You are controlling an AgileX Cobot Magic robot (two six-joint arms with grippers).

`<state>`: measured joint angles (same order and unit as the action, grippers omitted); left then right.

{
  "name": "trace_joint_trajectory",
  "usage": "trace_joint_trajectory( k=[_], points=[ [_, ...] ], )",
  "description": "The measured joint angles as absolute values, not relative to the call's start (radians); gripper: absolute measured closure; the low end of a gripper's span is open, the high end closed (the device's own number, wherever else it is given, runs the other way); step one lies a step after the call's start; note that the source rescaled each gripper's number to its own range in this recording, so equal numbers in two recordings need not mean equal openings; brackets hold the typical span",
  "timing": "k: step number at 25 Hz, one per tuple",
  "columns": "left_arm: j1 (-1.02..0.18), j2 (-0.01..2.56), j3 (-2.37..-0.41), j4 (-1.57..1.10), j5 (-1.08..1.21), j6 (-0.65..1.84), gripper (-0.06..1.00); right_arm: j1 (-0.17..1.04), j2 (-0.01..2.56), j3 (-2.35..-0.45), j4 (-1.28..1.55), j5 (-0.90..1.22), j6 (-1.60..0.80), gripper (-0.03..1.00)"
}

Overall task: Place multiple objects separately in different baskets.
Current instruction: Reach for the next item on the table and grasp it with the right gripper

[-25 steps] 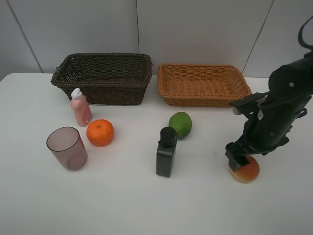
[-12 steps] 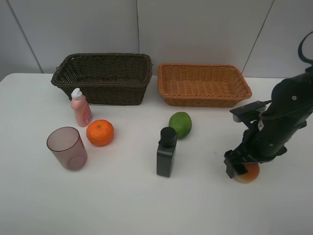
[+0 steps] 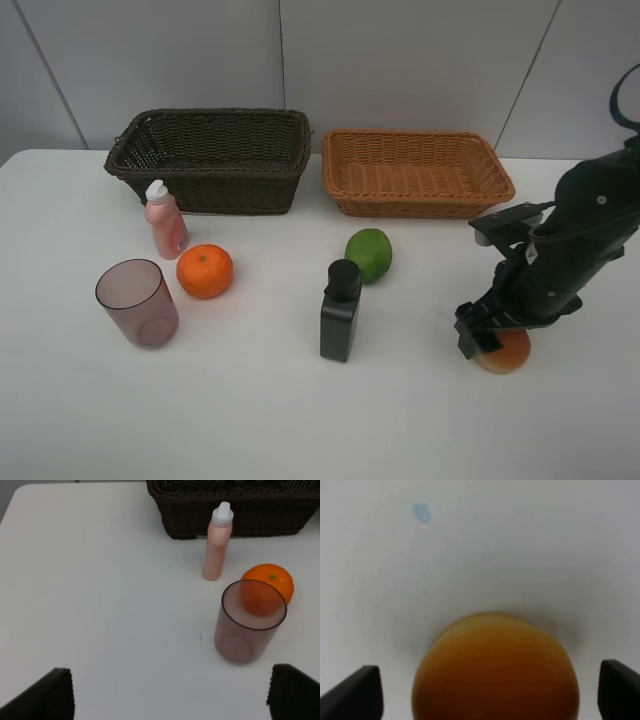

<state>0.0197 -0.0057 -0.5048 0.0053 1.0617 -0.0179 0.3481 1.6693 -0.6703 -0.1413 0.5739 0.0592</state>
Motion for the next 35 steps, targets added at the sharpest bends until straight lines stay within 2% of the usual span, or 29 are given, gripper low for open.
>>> trace_joint_trajectory(
  k=[31,33,35],
  points=[
    [0.02,-0.006,-0.505,0.005,1.062,-0.018,-0.06,0.348,1.747,-0.632,-0.154,0.499,0.059,0.0],
    [0.02,-0.006,-0.505,0.005,1.062,-0.018,-0.06,0.348,1.747,-0.632,-0.154,0.499,0.059,0.01],
    [0.02,-0.006,-0.505,0.005,1.062,-0.018,-0.06,0.349,1.747,-0.632,-0.156,0.499,0.059,0.08]
  ],
)
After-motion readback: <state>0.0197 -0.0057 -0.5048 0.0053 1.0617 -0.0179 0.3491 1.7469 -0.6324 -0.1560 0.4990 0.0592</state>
